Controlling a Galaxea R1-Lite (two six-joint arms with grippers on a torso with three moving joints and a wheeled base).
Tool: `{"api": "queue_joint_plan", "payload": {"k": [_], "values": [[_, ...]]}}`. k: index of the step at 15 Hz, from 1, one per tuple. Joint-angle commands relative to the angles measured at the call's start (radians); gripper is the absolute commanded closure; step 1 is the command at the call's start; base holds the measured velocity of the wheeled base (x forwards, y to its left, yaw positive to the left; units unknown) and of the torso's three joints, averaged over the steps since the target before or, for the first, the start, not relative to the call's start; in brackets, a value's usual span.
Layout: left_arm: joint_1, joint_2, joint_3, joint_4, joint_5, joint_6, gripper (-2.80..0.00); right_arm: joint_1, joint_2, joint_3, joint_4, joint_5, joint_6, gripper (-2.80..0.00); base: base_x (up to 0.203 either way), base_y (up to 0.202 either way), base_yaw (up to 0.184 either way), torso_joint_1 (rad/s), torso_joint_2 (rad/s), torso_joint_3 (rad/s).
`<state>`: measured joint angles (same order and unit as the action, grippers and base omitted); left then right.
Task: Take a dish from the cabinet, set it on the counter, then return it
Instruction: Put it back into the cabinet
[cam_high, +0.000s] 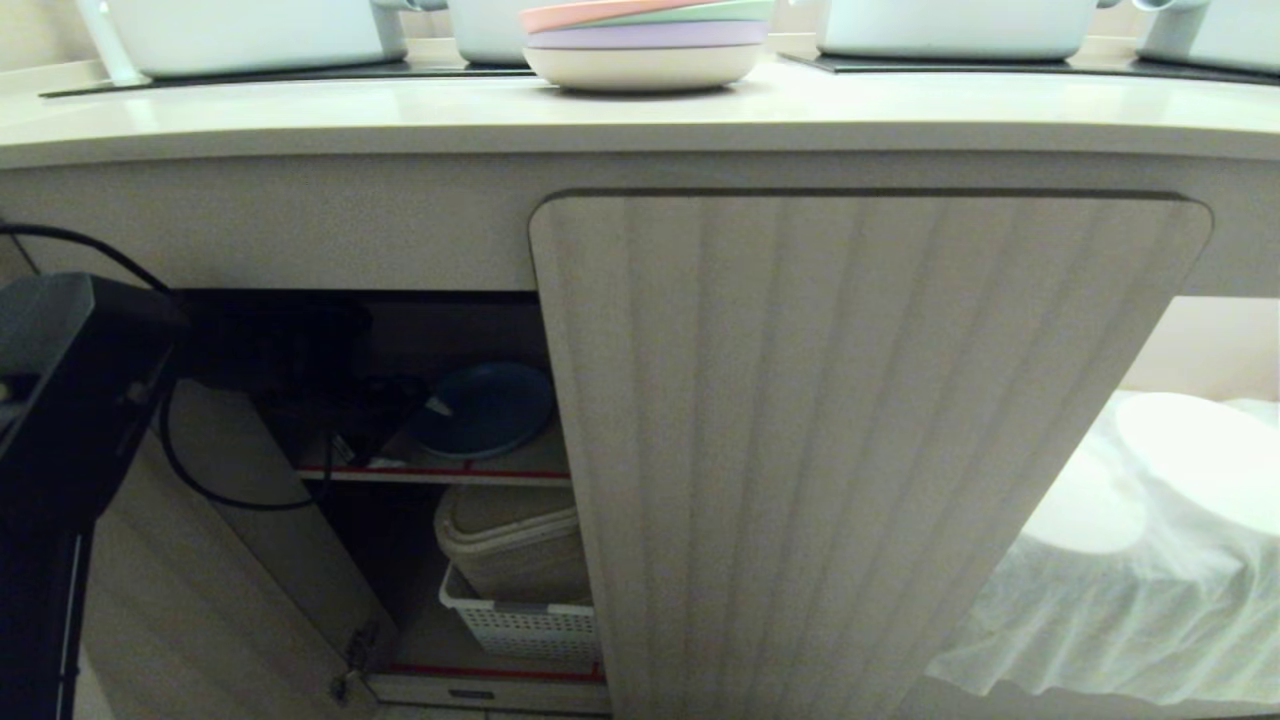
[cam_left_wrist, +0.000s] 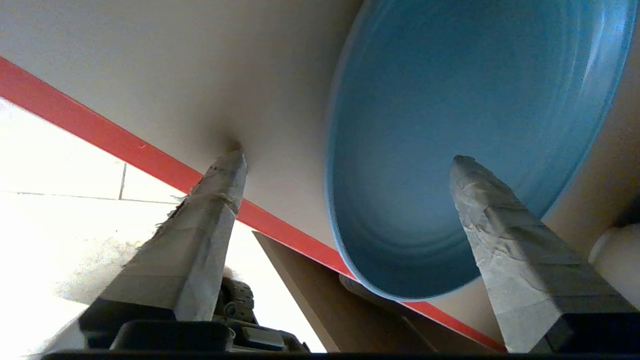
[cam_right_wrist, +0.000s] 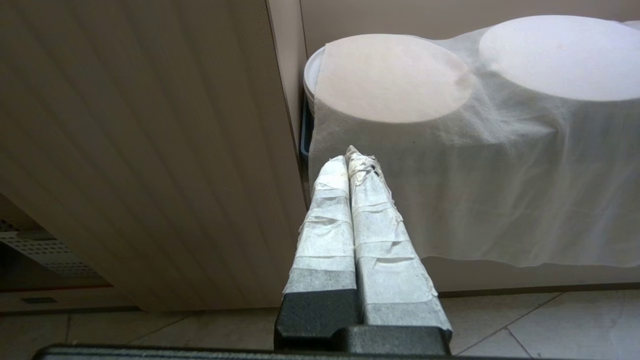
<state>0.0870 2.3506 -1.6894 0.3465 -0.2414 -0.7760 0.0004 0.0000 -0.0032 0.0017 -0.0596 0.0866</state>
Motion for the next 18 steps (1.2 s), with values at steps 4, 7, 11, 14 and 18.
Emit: {"api": "queue_joint_plan", "payload": {"k": [4,7,11,14,18], "values": [[-0.001,-0.004,0.014,0.000,0.001,0.001,-2.80,0.001,0.000,0.000,0.000,0.000,0.001,0.00,0.000,0.000,0.000,0.000,0.00,0.000],[-0.001,-0.005,0.014,-0.001,0.033,0.001,-2.80,0.001,0.000,0.000,0.000,0.000,0.001,0.00,0.000,0.000,0.000,0.000,0.00,0.000],[-0.001,-0.011,0.024,-0.001,0.024,0.004,-2.80,0.001,0.000,0.000,0.000,0.000,0.001,0.00,0.000,0.000,0.000,0.000,0.00,0.000],[-0.004,-0.043,0.056,-0.001,0.007,0.006,-2.80,0.000,0.000,0.000,0.000,0.000,0.001,0.00,0.000,0.000,0.000,0.000,0.00,0.000],[-0.005,-0.063,0.104,-0.003,-0.016,0.017,-2.80,0.001,0.000,0.000,0.000,0.000,0.001,0.00,0.000,0.000,0.000,0.000,0.00,0.000]]}}
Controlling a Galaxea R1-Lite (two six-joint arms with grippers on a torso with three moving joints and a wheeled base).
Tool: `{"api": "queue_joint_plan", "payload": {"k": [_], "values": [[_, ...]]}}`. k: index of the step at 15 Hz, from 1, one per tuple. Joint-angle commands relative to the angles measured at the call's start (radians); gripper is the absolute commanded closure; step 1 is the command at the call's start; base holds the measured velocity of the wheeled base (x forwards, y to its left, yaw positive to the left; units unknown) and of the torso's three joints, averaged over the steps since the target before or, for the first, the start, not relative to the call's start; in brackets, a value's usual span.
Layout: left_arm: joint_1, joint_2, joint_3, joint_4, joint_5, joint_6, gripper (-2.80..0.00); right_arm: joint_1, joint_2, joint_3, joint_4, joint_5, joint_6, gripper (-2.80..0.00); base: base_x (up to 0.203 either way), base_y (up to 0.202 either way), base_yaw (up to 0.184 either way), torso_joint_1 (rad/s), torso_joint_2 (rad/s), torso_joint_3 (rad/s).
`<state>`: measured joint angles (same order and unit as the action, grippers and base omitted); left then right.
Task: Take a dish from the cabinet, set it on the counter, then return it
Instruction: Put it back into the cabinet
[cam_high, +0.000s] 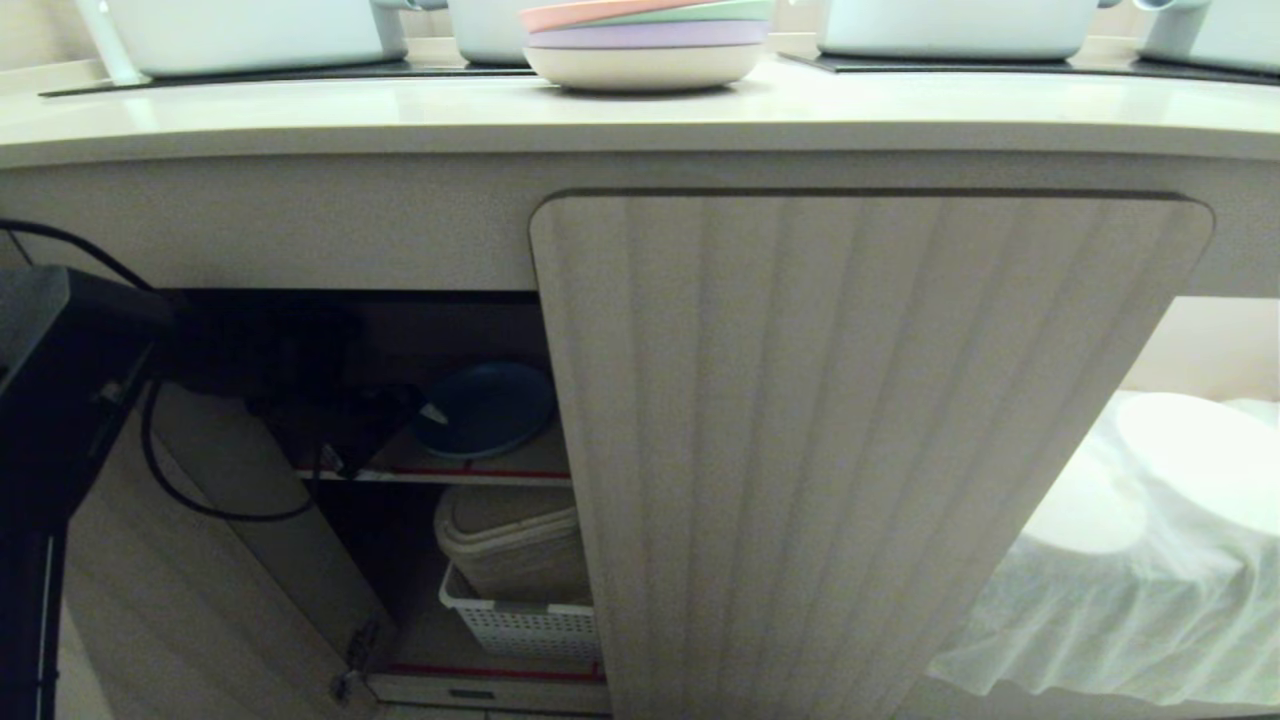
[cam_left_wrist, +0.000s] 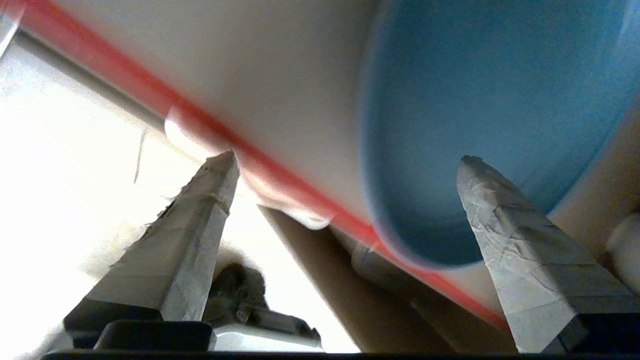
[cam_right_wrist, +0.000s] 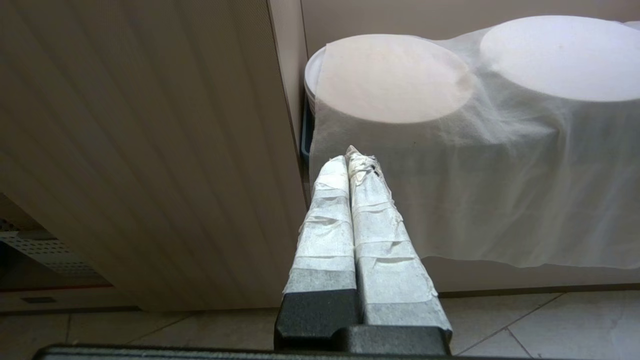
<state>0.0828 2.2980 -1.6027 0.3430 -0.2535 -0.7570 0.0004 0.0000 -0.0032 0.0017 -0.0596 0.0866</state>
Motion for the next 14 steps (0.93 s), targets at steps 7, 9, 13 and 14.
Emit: {"api": "queue_joint_plan", "payload": {"k": [7,9,13,14], "values": [[-0.011,-0.035,0.044,0.000,-0.006,0.004,-2.80,0.000,0.000,0.000,0.000,0.000,0.001,0.00,0.000,0.000,0.000,0.000,0.00,0.000],[-0.009,-0.042,0.043,-0.001,-0.003,0.004,-2.80,0.000,0.000,0.000,0.000,0.000,0.001,0.00,0.000,0.000,0.000,0.000,0.00,0.000],[-0.014,-0.057,0.076,-0.045,0.011,0.007,-2.80,0.001,0.000,0.000,0.000,0.000,0.001,0.00,0.000,0.000,0.000,0.000,0.00,0.000],[-0.014,-0.071,0.117,-0.095,0.008,0.009,-2.80,0.001,0.000,0.000,0.000,0.000,0.001,0.00,0.000,0.000,0.000,0.000,0.00,0.000]]}}
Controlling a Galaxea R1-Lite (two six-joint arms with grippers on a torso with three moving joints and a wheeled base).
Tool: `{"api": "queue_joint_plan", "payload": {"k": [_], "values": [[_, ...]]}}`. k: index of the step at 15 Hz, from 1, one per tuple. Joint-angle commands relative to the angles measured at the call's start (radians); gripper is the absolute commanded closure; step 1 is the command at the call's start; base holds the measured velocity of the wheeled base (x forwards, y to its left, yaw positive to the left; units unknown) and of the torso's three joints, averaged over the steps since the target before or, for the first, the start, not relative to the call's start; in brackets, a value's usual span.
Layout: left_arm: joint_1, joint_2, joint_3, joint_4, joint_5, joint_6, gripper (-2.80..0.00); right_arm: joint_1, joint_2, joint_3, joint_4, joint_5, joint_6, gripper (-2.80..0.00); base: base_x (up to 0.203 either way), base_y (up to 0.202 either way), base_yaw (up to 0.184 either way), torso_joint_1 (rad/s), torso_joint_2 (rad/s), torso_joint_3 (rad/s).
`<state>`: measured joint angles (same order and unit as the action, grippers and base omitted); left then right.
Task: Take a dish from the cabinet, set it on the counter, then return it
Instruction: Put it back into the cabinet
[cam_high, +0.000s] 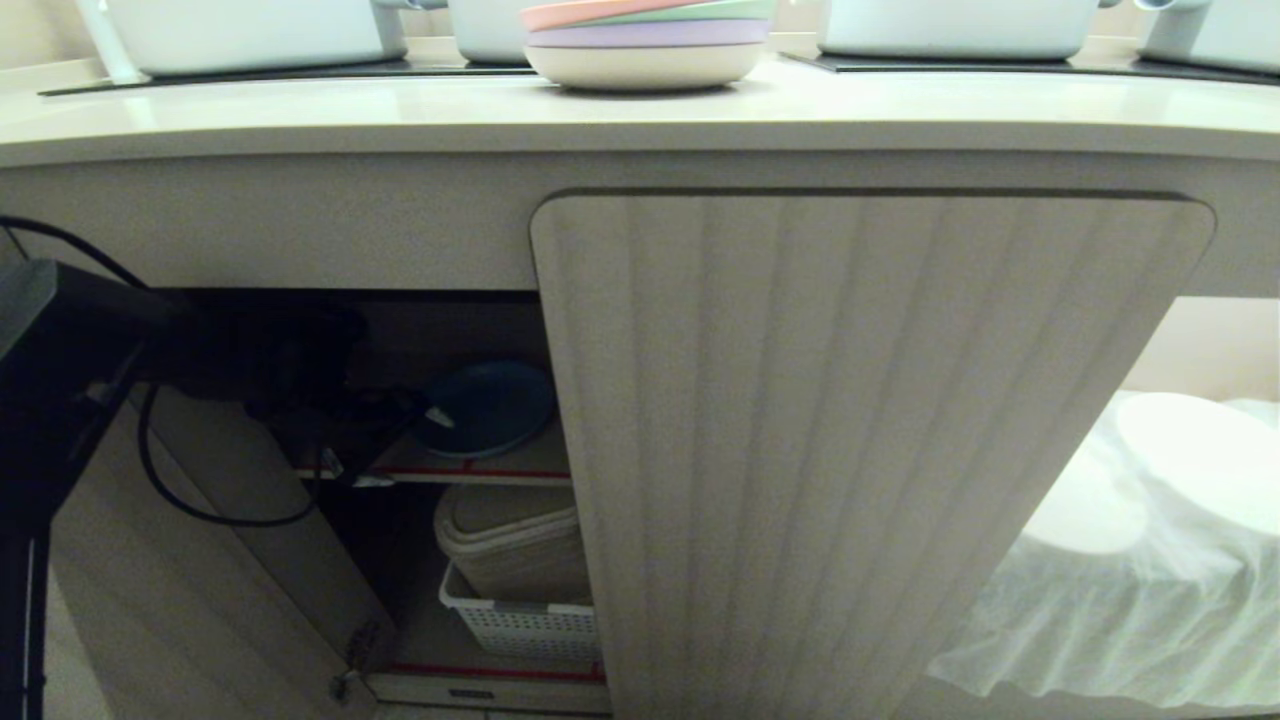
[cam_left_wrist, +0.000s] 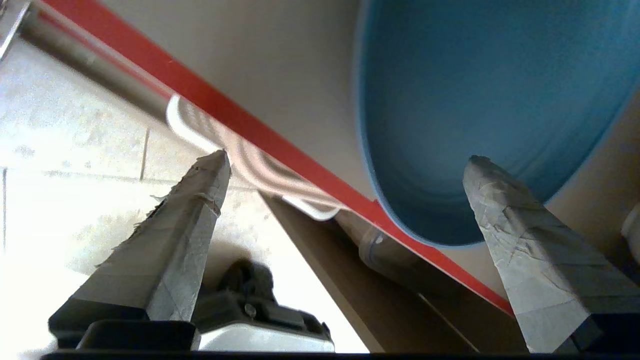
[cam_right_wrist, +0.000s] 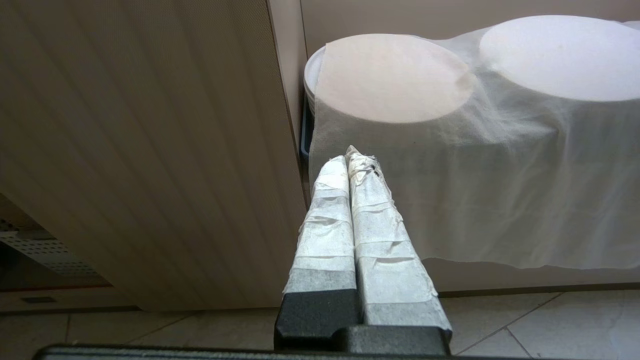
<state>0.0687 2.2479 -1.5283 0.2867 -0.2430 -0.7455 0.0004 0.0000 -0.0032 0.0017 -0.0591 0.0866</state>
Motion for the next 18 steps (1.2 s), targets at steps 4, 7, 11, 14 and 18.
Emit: {"api": "queue_joint_plan", "payload": {"k": [4,7,11,14,18], "values": [[-0.012,-0.096,0.211,-0.226,-0.006,0.084,-2.80,0.000,0.000,0.000,0.000,-0.001,0.001,0.00,0.000,0.000,0.000,0.000,0.00,0.000],[-0.033,-0.101,0.242,-0.269,0.050,0.089,-2.80,0.000,0.000,0.000,0.000,-0.001,0.001,0.00,0.000,0.000,0.000,0.000,0.00,0.000],[-0.058,-0.103,0.302,-0.389,0.109,0.093,-2.80,0.001,0.000,0.000,0.000,-0.001,0.001,0.00,0.000,0.000,0.000,0.000,0.00,0.000],[-0.058,-0.108,0.312,-0.399,0.117,0.109,-2.80,0.001,0.000,0.000,0.000,-0.001,0.001,0.00,0.000,0.000,0.000,0.000,0.00,0.000],[-0.058,-0.109,0.318,-0.400,0.154,0.109,-2.80,0.000,0.000,0.000,0.000,-0.001,0.001,0.00,0.000,0.000,0.000,0.000,0.00,0.000]]}}
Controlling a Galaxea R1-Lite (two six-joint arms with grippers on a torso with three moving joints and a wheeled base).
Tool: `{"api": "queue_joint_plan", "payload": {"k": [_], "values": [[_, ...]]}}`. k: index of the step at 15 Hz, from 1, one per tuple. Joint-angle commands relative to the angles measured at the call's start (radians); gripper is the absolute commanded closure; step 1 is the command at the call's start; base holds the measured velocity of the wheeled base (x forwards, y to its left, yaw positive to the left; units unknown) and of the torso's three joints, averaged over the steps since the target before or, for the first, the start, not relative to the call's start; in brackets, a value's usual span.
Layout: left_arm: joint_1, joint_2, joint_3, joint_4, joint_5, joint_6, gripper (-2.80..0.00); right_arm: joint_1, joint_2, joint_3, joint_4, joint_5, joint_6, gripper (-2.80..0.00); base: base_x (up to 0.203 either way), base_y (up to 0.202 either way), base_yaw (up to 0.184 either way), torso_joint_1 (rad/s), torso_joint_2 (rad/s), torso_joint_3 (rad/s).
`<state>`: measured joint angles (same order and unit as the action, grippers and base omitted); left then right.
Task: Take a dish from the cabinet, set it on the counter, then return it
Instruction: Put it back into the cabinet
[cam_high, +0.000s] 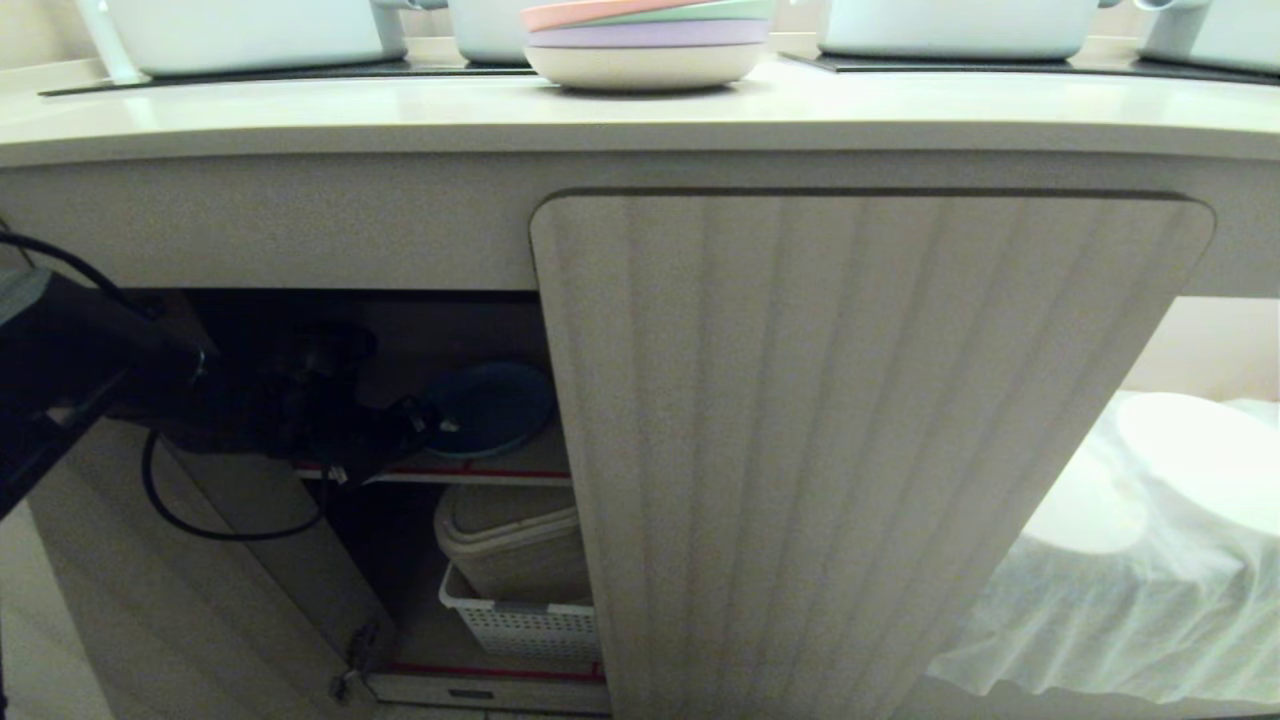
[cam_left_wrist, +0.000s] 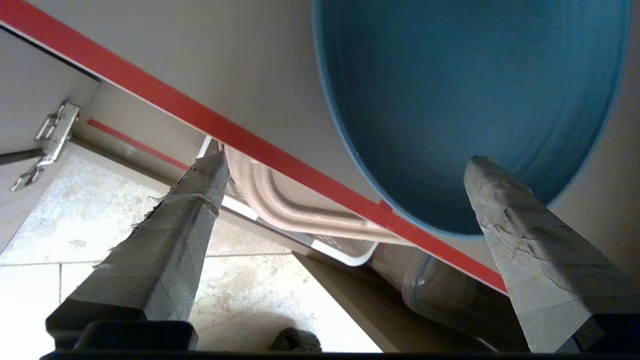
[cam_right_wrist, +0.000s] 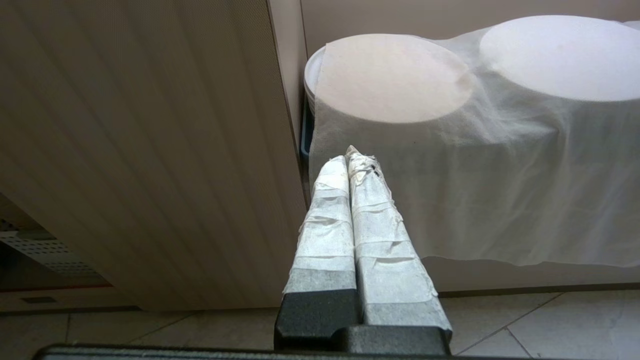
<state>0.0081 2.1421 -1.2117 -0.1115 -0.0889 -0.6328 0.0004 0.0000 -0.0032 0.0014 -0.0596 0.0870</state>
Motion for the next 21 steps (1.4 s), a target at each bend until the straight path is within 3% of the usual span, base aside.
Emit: {"api": "queue_joint_plan", "payload": {"k": [1,4,6,10,14,15,21], "values": [[0.003,-0.007,0.003,-0.002,0.002,-0.004,-2.80,0.001,0.000,0.000,0.000,0.000,0.000,0.00,0.000,0.000,0.000,0.000,0.00,0.000],[-0.001,-0.038,0.055,-0.055,0.004,-0.004,-2.80,0.001,0.000,0.000,0.000,0.000,0.000,0.00,0.000,0.000,0.000,0.000,0.00,0.000],[-0.006,-0.045,0.126,-0.188,0.007,0.002,-2.80,0.001,0.000,0.000,0.000,0.000,0.000,0.00,0.000,0.000,0.000,0.000,0.00,0.000],[-0.033,-0.063,0.267,-0.419,0.059,0.091,-2.80,0.000,0.000,0.000,0.000,0.000,0.000,0.00,0.000,0.000,0.000,0.000,0.00,0.000],[-0.048,-0.070,0.287,-0.435,0.074,0.099,-2.80,0.001,0.000,0.000,0.000,0.000,0.000,0.00,0.000,0.000,0.000,0.000,0.00,0.000],[-0.050,-0.072,0.288,-0.437,0.075,0.099,0.00,0.000,0.000,0.000,0.000,0.000,0.000,0.00,0.000,0.000,0.000,0.000,0.00,0.000],[-0.051,-0.084,0.334,-0.501,0.074,0.131,0.00,0.001,0.000,0.000,0.000,0.000,0.000,0.00,0.000,0.000,0.000,0.000,0.00,0.000]]}}
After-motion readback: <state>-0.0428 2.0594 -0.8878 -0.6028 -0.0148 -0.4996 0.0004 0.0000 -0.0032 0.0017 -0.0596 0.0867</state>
